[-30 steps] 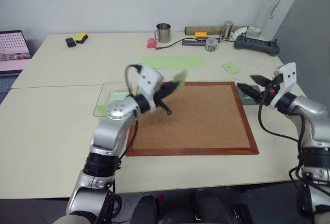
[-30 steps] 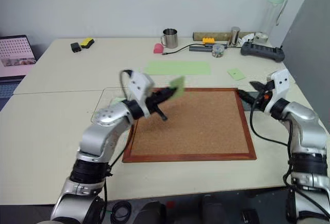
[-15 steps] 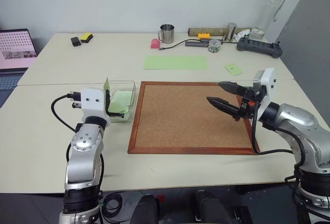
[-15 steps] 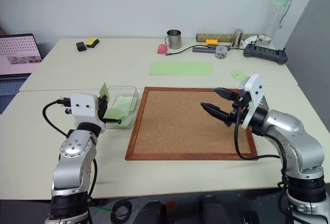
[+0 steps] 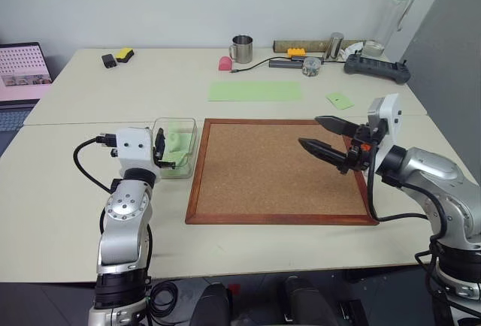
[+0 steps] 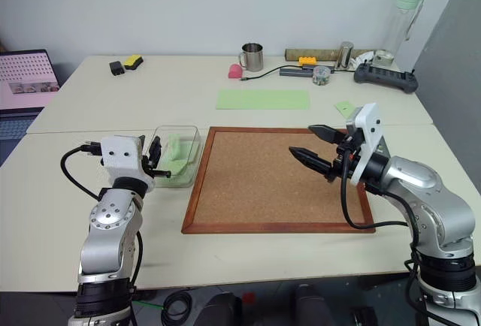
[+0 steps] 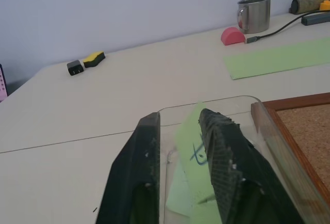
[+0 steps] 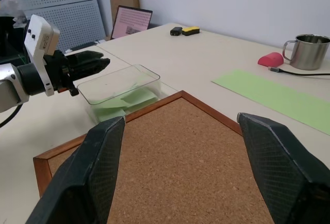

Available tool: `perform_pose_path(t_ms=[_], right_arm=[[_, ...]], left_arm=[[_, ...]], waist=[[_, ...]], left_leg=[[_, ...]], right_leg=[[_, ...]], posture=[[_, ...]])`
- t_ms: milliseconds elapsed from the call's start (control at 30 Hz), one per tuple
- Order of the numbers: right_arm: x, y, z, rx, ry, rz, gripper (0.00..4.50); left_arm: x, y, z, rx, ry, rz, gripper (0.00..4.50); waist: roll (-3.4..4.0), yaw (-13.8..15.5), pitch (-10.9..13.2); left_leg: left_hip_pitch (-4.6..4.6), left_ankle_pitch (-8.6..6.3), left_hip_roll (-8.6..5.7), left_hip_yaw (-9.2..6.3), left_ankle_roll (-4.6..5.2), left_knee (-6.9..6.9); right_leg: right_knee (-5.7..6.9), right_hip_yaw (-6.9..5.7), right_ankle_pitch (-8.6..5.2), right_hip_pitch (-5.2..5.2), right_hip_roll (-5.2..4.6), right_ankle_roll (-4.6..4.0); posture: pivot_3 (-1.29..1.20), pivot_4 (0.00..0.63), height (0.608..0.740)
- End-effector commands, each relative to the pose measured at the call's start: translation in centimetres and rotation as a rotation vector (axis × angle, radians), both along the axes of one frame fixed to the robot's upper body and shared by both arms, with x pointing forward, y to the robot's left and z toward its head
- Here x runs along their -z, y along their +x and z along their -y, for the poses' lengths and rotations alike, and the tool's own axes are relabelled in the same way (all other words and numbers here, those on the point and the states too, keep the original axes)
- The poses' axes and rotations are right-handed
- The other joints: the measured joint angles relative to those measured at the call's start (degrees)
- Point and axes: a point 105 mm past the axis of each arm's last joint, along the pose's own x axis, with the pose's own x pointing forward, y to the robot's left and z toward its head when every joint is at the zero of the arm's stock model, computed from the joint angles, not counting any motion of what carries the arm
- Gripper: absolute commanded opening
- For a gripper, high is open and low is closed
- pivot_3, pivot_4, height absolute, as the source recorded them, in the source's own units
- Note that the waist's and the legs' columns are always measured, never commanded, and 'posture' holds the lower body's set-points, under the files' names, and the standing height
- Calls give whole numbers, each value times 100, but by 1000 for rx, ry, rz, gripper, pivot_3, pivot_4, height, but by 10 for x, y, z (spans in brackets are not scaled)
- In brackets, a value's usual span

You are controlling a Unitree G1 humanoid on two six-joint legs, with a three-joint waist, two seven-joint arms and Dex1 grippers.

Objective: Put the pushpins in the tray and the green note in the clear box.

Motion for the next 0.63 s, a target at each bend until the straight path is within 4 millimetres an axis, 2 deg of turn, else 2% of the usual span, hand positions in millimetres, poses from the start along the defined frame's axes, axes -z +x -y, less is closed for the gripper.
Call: perform_pose_path(t_ms=[33,133,300,400,500,633], right_arm=[[-11,-2,2,4,4,51,3627],[-10,1,6,21,2,46,3627],[1,12,25,115,-67,50,3627],[14,16,42,167,-125,36,3627],[23,15,49,162,-172,24,3627],[25,16,49,163,-179,22,3627]], left_arm=[[-25,-1,0,-5,56,106,2242],[-36,2,22,111,112,145,2783],[-31,12,84,523,95,29,3817],[-20,1,117,839,123,-131,3817],[-7,-9,125,986,185,-258,3817],[-1,-14,126,1069,227,-315,3817]], waist=[[0,0,0],[0,1,0],[-1,44,0],[-1,20,0],[0,-25,0],[1,-89,1]], left_leg=[[0,0,0,0,0,0],[-1,0,0,-1,0,-1],[-2,0,-4,1,0,3],[-1,0,-3,3,0,0],[-3,0,-2,4,0,-8],[1,-1,4,10,2,-8]], right_leg=[[0,0,0,0,0,0],[0,-1,1,0,0,-2],[-1,0,1,1,-1,-1],[-2,1,0,0,1,1],[-2,2,-3,-6,4,-1],[-1,13,-4,-9,10,-2]], posture=[[0,150,740],[0,150,740],[0,150,740],[0,150,740],[0,150,740],[0,150,740]])
